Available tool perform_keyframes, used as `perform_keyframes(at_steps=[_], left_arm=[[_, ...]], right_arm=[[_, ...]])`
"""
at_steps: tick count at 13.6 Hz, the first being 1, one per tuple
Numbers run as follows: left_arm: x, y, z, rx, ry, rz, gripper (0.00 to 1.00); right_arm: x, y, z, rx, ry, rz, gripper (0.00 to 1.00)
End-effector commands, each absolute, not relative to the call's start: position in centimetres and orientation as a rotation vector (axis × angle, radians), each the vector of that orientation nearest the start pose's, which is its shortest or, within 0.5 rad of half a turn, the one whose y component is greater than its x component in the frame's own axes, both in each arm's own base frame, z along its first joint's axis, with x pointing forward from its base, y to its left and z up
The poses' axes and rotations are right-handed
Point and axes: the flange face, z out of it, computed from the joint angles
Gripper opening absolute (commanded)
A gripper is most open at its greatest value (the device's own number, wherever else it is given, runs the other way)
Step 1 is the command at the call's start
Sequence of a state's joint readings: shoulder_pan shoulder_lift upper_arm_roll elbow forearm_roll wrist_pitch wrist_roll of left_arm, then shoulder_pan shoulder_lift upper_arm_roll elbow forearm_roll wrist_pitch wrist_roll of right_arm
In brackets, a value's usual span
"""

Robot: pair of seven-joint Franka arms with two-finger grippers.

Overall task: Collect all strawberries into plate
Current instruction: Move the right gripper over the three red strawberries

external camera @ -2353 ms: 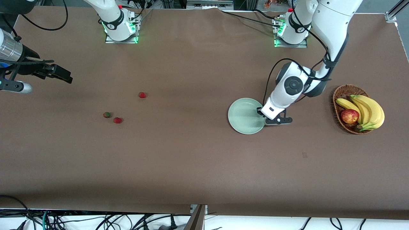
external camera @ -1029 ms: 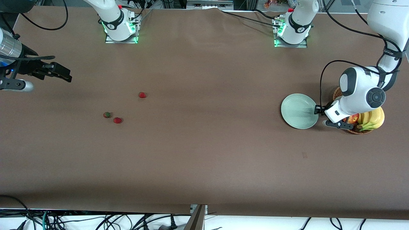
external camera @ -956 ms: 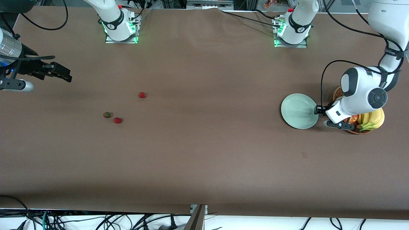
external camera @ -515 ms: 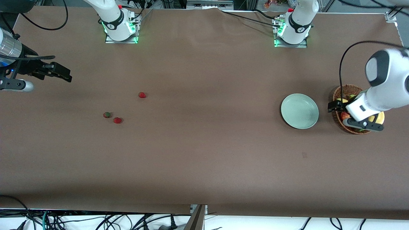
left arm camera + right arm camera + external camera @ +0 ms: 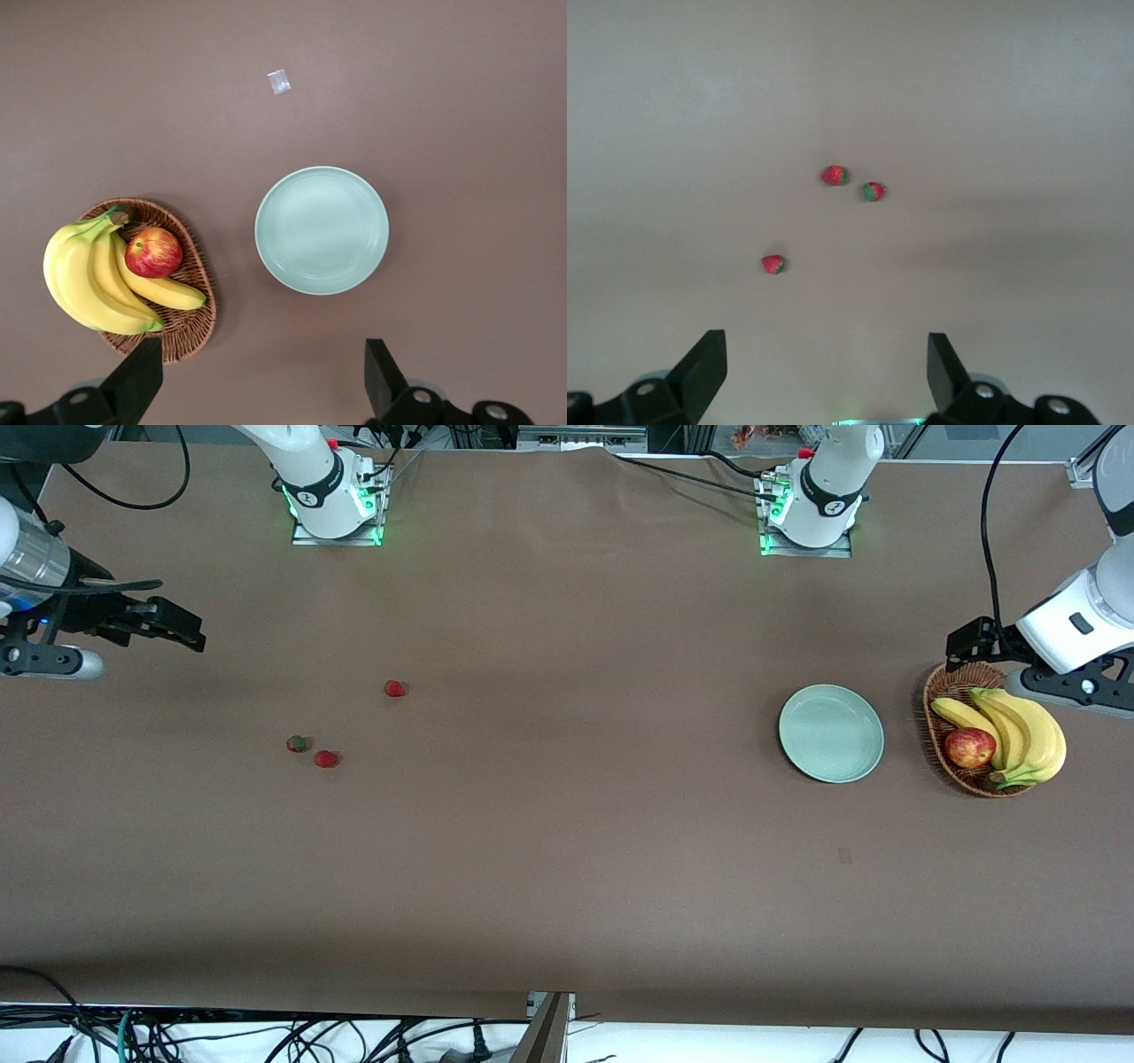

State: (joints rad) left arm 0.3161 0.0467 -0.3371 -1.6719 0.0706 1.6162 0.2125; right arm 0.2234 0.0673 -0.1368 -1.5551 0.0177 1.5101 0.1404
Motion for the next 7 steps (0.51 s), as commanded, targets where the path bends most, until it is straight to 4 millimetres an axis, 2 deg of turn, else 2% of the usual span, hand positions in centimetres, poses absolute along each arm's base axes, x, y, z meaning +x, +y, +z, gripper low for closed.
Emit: perform_keyframes(at_steps=[1, 4, 6, 7], left_arm=[[56.4, -1.6, 56.7, -3.078, 0.397, 0.180, 1.00], [55.9, -2.5, 57.4, -3.118, 0.354, 0.186, 1.00], [55.8, -3.7, 57.4, -3.122, 0.311, 0.181, 1.00], [55.9, -3.6, 57.5, -3.137, 0.256, 0.176, 1.00]], right_arm=[[55.8, 6.7, 57.2, -3.141, 0.028, 0.219, 1.00], [55.5, 7.2, 55.1, -3.126, 0.018, 0.269, 1.00], [55.2, 8.0, 52.1, -3.111, 0.010, 0.281, 1.00], [55.1, 8.1, 50.5, -3.112, 0.027, 0.284, 1.00]])
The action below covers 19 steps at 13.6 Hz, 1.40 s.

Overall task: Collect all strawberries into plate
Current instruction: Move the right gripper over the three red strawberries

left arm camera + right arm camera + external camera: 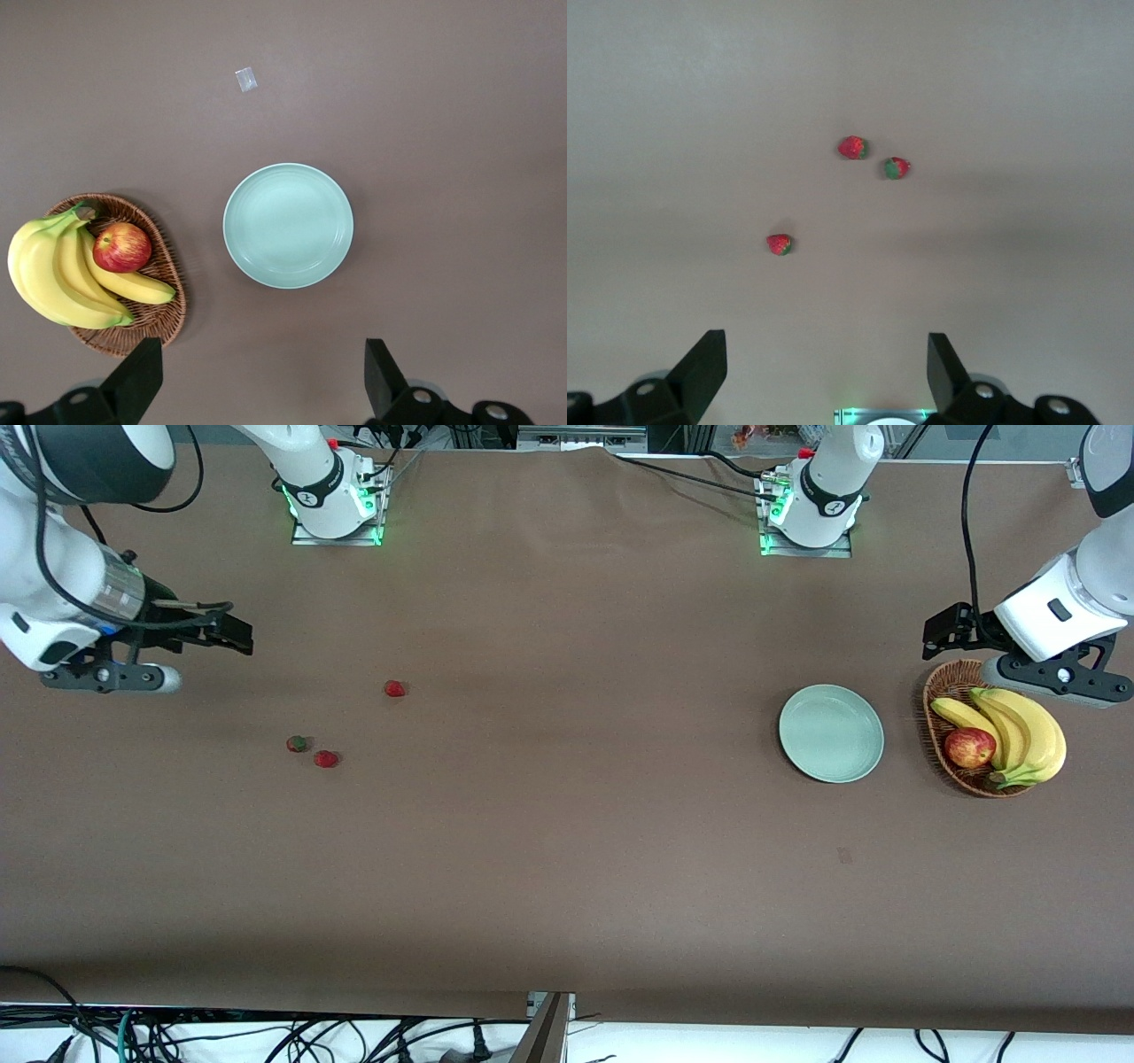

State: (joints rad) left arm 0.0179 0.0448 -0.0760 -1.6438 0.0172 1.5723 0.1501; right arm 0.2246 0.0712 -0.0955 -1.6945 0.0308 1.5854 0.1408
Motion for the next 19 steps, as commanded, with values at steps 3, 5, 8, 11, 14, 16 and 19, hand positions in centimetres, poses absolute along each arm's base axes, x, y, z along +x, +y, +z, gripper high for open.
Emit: perform_keyframes(at_steps=[3, 5, 8, 11, 14, 16, 19], left_arm=[[55.9, -3.4, 58.6, -3.160, 0.218, 0.153, 1.00], [55.8, -3.6, 58.6, -3.160, 0.210, 0.163, 1.00], [55.8, -3.8, 58.6, -3.163, 0.167, 0.163, 1.00], [55.7, -3.8, 58.5, -3.164, 0.164, 0.176, 1.00], [55.6, -3.8, 58.4, -3.163, 0.167, 0.190, 1.00], [55.5, -3.9, 58.5, -3.162, 0.167, 0.193, 1.00], [55.5, -3.9, 58.6, -3.162, 0.167, 0.193, 1.00]], right_arm=[[54.2, 9.4, 44.5, -3.093, 0.072, 0.282, 1.00], [52.9, 11.6, 40.0, -3.101, 0.102, 0.250, 1.00], [50.6, 14.6, 33.3, -3.108, 0.183, 0.212, 1.00], [50.2, 16.6, 28.5, -3.112, 0.244, 0.262, 1.00], [49.8, 16.8, 24.8, -3.115, 0.249, 0.290, 0.99], [49.4, 16.7, 22.9, -3.115, 0.256, 0.293, 0.99], [47.1, 17.9, 20.3, -3.113, 0.313, 0.301, 0.99]])
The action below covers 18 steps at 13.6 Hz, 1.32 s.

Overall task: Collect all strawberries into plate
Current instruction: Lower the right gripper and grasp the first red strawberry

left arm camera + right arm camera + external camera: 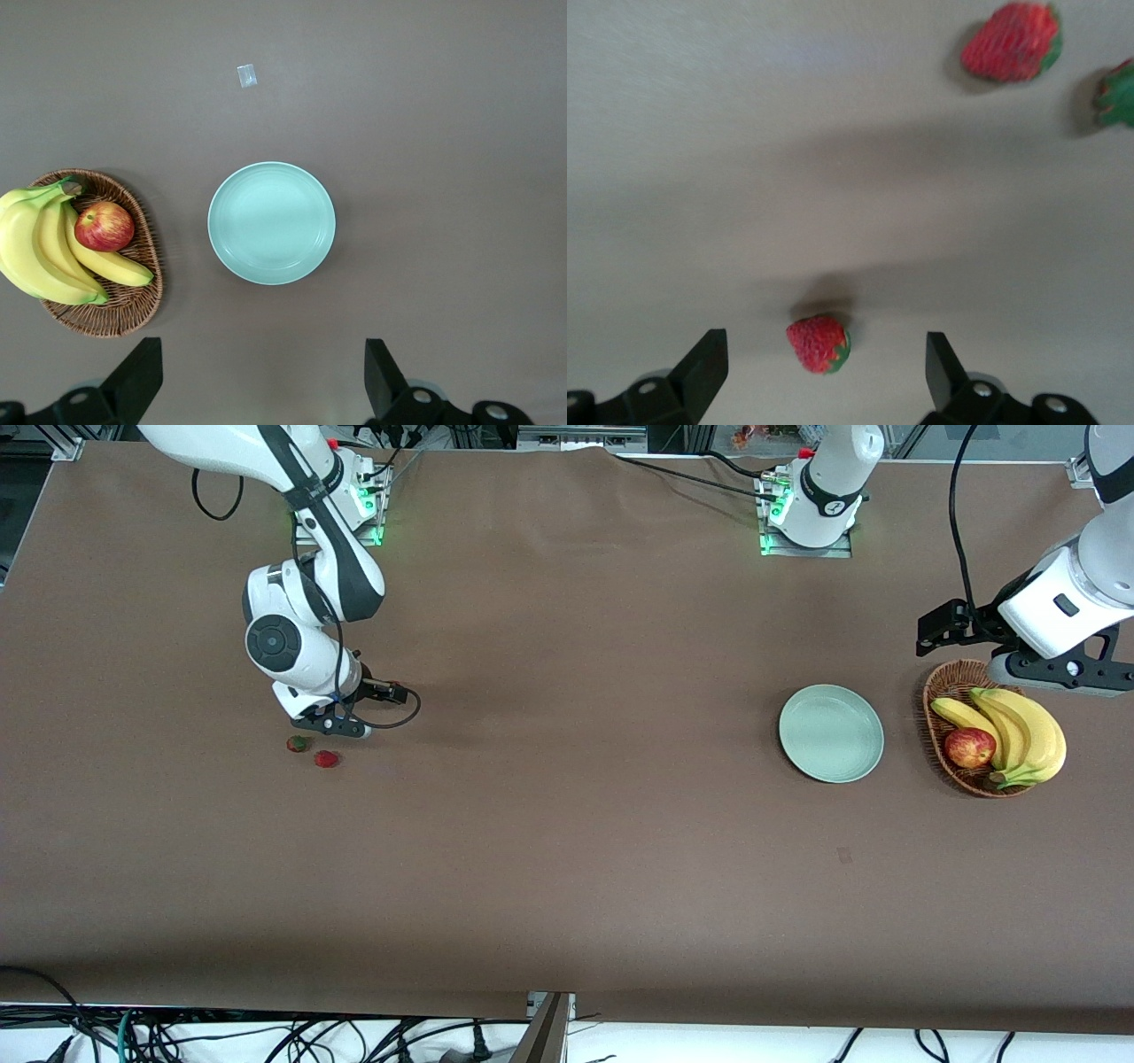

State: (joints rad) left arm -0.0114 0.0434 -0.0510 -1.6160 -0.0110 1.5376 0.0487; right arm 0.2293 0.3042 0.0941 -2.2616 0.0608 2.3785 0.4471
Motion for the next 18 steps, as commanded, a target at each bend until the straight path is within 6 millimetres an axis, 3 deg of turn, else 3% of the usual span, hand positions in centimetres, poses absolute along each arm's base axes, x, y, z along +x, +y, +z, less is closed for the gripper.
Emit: perform_keyframes(at_steps=[1, 3, 10, 16, 18], left_arm=[[55.5, -3.9, 58.6, -3.162, 0.167, 0.190, 1.00], [55.5, -3.7, 58.6, -3.161, 0.170, 0.190, 1.00], [55.8, -3.7, 58.7, -3.159, 0.167, 0.182, 1.00], [56.0, -3.8, 59.6, -3.155, 0.174, 0.146, 1.00], [56.1, -3.8, 59.5, -3.154, 0.175, 0.148, 1.00]], right_arm=[[46.6, 18.2, 19.9, -3.113, 0.340, 0.313, 0.99], [46.3, 18.5, 19.3, -3.114, 0.347, 0.323, 0.97], [45.5, 18.4, 17.5, -3.113, 0.342, 0.317, 0.75], [45.6, 18.4, 17.7, -3.111, 0.335, 0.293, 0.27], [46.2, 18.7, 18.4, -3.105, 0.339, 0.267, 0.23]])
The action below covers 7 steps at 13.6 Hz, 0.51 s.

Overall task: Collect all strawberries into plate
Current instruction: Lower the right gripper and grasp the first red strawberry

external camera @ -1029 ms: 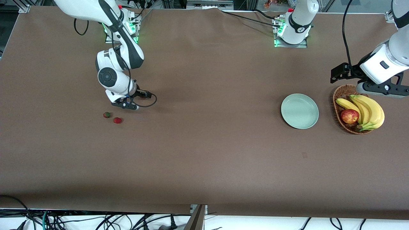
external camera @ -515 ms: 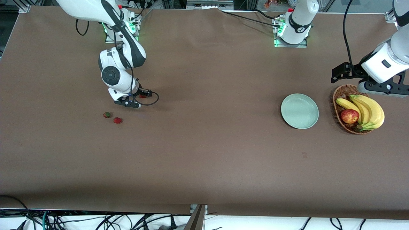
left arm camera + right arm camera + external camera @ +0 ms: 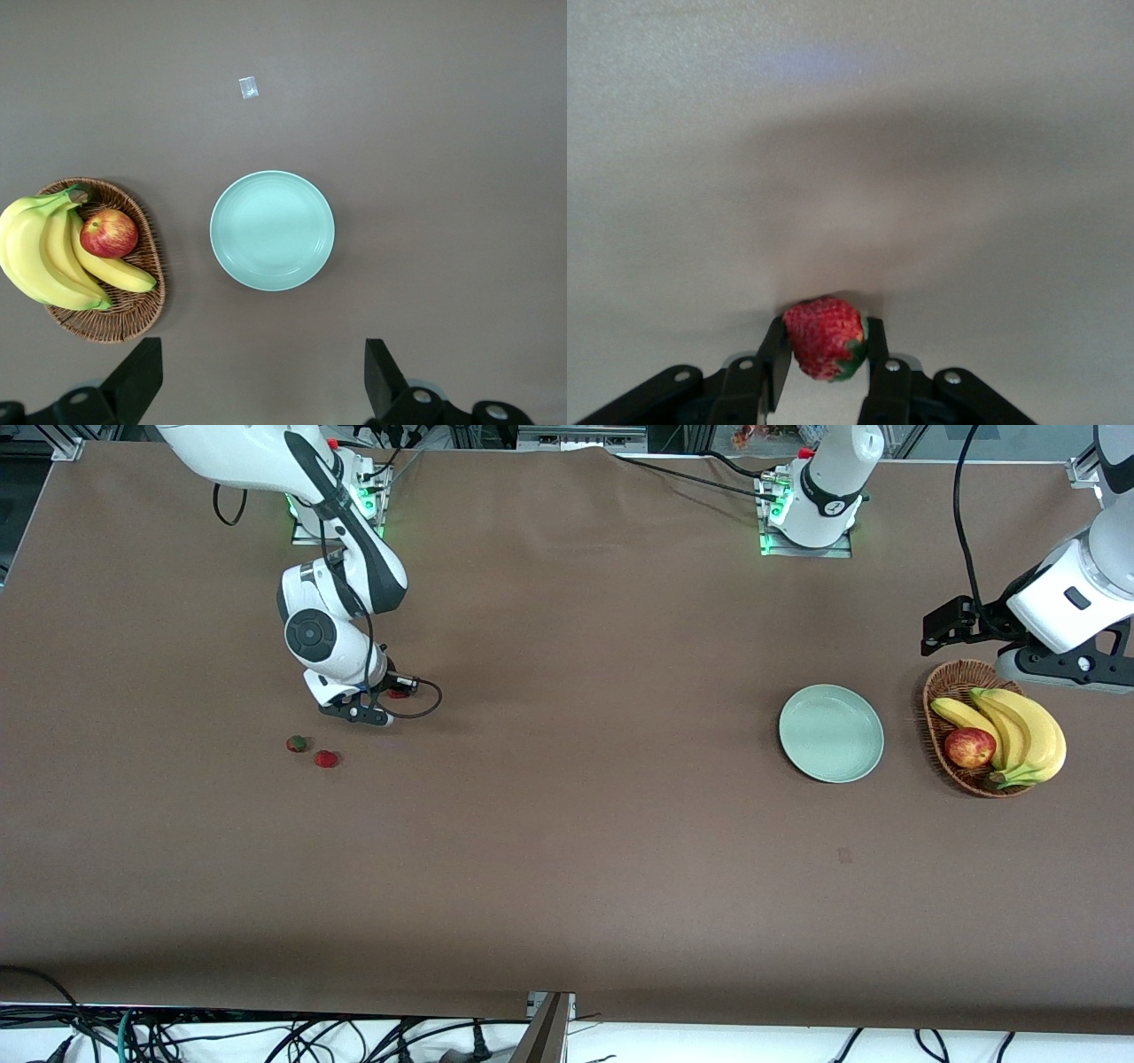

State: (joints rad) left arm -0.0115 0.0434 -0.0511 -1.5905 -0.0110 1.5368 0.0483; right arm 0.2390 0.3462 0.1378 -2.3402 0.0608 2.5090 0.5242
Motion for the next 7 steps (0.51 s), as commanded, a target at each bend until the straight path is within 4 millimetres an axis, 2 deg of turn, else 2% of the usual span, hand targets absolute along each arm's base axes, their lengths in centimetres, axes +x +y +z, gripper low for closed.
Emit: perform_keyframes(at_steps=[1, 3, 5, 7], left_arm=[[56.1, -3.8, 59.6, -3.153, 0.179, 0.146, 1.00], [56.1, -3.9, 59.6, -3.153, 0.179, 0.146, 1.00], [56.1, -3.8, 59.6, -3.151, 0.179, 0.146, 1.00], [56.1, -3.9, 59.6, -3.151, 0.179, 0.146, 1.00]], right_arm=[[46.7, 18.8, 18.8, -3.101, 0.341, 0.252, 0.23], [48.8, 19.7, 20.6, -3.079, 0.374, 0.182, 0.23], [51.6, 23.7, 23.6, -3.061, 0.394, 0.160, 0.23], [54.9, 28.7, 25.1, -3.032, 0.501, 0.179, 0.23]])
